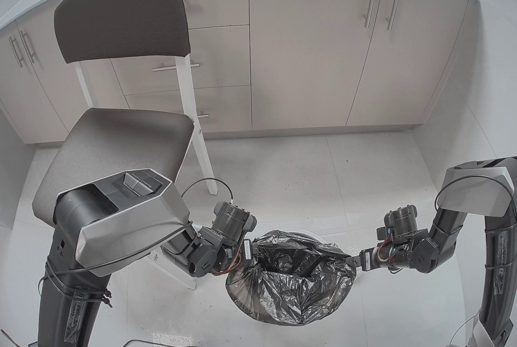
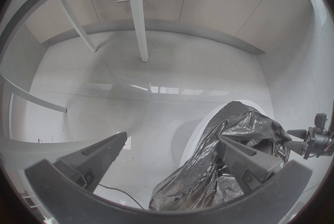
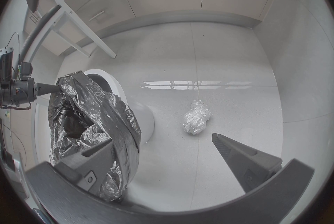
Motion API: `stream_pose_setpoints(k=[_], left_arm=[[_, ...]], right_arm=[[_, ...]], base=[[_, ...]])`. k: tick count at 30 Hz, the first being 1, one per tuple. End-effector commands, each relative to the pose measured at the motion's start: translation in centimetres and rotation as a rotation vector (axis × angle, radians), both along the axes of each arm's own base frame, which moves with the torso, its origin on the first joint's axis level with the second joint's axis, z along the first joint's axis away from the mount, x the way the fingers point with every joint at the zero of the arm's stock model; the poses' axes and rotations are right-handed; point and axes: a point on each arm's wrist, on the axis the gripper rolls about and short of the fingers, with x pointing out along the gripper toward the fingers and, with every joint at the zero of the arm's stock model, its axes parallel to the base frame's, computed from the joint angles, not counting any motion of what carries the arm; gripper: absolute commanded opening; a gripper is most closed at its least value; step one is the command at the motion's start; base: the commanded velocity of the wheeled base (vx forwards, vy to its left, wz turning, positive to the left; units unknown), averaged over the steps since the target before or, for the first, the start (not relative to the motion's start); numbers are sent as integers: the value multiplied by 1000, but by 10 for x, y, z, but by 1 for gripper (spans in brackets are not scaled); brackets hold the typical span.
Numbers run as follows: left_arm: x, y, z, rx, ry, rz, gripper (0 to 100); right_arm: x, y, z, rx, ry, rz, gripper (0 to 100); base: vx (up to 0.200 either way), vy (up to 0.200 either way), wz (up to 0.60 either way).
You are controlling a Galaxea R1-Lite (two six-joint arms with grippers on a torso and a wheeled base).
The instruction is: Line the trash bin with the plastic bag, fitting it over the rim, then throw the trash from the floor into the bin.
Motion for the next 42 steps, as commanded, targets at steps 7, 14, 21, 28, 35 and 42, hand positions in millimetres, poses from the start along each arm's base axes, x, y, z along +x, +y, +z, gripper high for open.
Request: stream_pose_setpoints(k=[7, 14, 21, 28, 35, 42], left_arm=[[0, 0, -1, 2, 2, 1, 100], [-1, 0, 0, 2, 2, -2, 100], [-3, 0, 0, 4, 8, -4, 100], [-3, 0, 0, 3, 4, -4, 100], [-3, 0, -1, 4, 6, -4, 100], [-3, 0, -1, 7, 6, -6, 100]], right_arm=[[-22, -1, 1, 3, 2, 15, 100], [-25, -1, 5, 35, -45, -2, 100], [-23, 4, 23, 96, -220, 80, 100], [3, 13, 24, 49, -276, 140, 100], [26, 45, 23, 52, -273, 204, 100], [44, 71, 29, 50, -244, 249, 100]], base=[[0, 0, 0], [0, 0, 0], [0, 0, 0], [0, 0, 0], [0, 0, 0], [0, 0, 0]])
